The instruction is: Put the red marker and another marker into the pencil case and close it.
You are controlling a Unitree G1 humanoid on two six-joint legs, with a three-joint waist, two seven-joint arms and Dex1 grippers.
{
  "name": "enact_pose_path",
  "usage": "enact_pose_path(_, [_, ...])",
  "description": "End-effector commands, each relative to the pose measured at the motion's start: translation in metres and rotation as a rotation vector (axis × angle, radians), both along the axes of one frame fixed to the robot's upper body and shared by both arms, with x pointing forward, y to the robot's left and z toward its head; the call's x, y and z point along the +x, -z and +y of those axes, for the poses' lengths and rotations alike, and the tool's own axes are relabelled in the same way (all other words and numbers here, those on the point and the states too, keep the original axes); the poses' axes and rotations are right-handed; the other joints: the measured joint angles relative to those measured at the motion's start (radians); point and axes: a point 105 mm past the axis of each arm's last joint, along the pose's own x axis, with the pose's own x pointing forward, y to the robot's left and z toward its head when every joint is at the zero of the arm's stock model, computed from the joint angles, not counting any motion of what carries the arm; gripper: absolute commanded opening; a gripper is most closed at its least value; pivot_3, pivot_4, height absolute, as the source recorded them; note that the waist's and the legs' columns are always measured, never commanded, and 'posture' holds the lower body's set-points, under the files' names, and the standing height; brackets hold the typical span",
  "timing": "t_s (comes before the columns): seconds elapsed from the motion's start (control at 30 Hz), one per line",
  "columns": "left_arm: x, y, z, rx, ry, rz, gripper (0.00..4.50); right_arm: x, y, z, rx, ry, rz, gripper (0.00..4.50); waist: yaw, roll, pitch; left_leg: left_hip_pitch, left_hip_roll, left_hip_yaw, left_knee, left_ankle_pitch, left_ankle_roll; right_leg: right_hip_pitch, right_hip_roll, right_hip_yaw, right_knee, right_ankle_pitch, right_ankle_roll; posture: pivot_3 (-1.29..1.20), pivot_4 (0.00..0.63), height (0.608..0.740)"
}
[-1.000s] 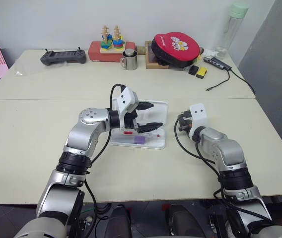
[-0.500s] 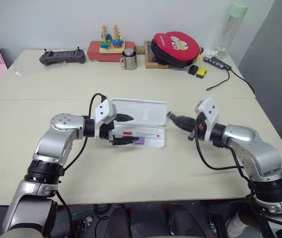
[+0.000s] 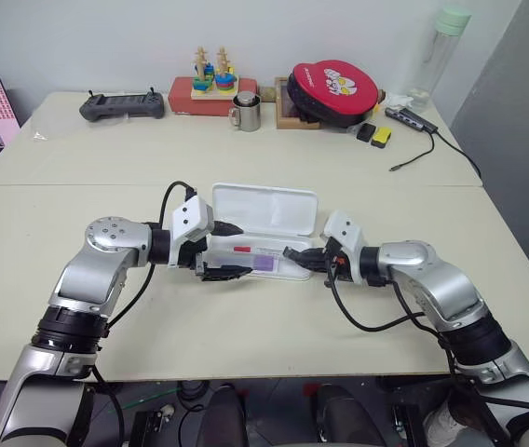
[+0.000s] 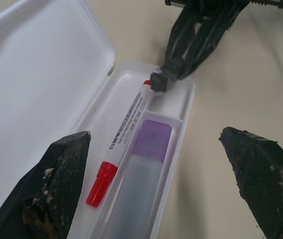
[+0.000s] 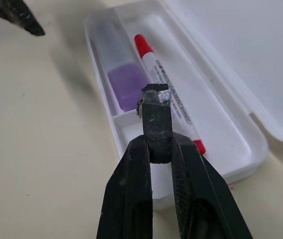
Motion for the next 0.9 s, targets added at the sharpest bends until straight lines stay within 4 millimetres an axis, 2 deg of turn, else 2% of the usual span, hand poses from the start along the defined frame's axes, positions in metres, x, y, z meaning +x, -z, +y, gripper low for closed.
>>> enact_pose_path(0.03, [-0.001,-0.010,-0.002,-0.009,0.005,-0.044,4.50,-0.002,0.000,-0.002,-0.019,-0.022,-0.012,0.23,0.000,0.000,0.000,0.000,0.000,0.000,0.000,0.000,0.000,0.000,0.000,0.000,0.000,0.000,0.000,0.00,0.150,0.740])
enact_pose_path(0.1, [-0.001,-0.011,-0.002,-0.010,0.004,-0.046,4.50,0.000,0.000,-0.003,-0.024,-0.013,-0.017,0.23,-0.001,0.000,0.000,0.000,0.000,0.000,0.000,0.000,0.000,0.000,0.000,0.000,0.000,0.000,0.000,0.00,0.150,0.740])
enact_pose_path(0.13, [-0.001,-0.011,-0.003,-0.011,0.004,-0.046,4.50,0.000,-0.001,-0.003,-0.019,-0.015,-0.019,0.57,-0.001,0.000,0.000,0.000,0.000,0.000,0.000,0.000,0.000,0.000,0.000,0.000,0.000,0.000,0.000,0.00,0.150,0.740])
enact_pose_path(0.47, [0.002,-0.010,-0.005,-0.011,-0.009,-0.049,4.50,0.005,-0.011,-0.003,0.003,0.004,-0.049,2.85,-0.002,0.000,0.000,0.000,0.000,0.000,0.001,0.000,0.000,0.000,0.000,0.000,0.000,0.000,0.001,0.00,0.150,0.740])
enact_pose_path(0.53, [0.006,-0.011,-0.002,-0.021,-0.048,-0.051,4.50,0.005,-0.019,-0.003,0.025,-0.007,-0.079,3.39,-0.002,0.000,0.000,0.000,0.000,0.000,0.001,0.000,0.000,0.000,0.000,0.000,0.000,0.000,0.001,0.00,0.150,0.740])
enact_pose_path(0.6, [0.016,-0.020,0.003,-0.071,-0.124,-0.085,4.50,-0.001,-0.044,0.003,0.136,-0.058,-0.116,3.83,-0.001,0.000,0.000,0.000,0.000,0.000,0.001,0.000,0.000,0.000,0.000,0.000,0.001,0.000,0.001,0.00,0.150,0.740])
enact_pose_path(0.7, [0.020,-0.042,0.017,-0.224,-0.241,-0.082,4.50,-0.005,-0.083,0.004,0.279,-0.101,-0.153,4.45,-0.002,0.000,0.000,0.000,0.000,0.000,0.001,0.000,0.000,0.000,0.000,0.000,0.001,0.000,0.001,0.00,0.150,0.740])
enact_pose_path(0.8, [0.020,-0.058,0.034,-0.347,-0.345,-0.113,4.50,0.018,-0.117,0.001,0.369,-0.013,-0.201,4.04,-0.012,0.000,0.000,0.001,0.000,0.000,0.001,0.000,0.000,0.000,0.000,0.000,0.002,0.000,0.001,0.00,0.150,0.740])
enact_pose_path(0.9, [0.017,-0.067,0.047,-0.408,-0.405,-0.122,4.50,0.050,-0.132,0.001,0.348,0.108,-0.232,3.18,-0.014,0.000,0.000,0.002,0.000,0.000,0.001,0.000,0.000,0.000,0.000,0.000,0.003,0.001,0.001,0.00,0.150,0.740])
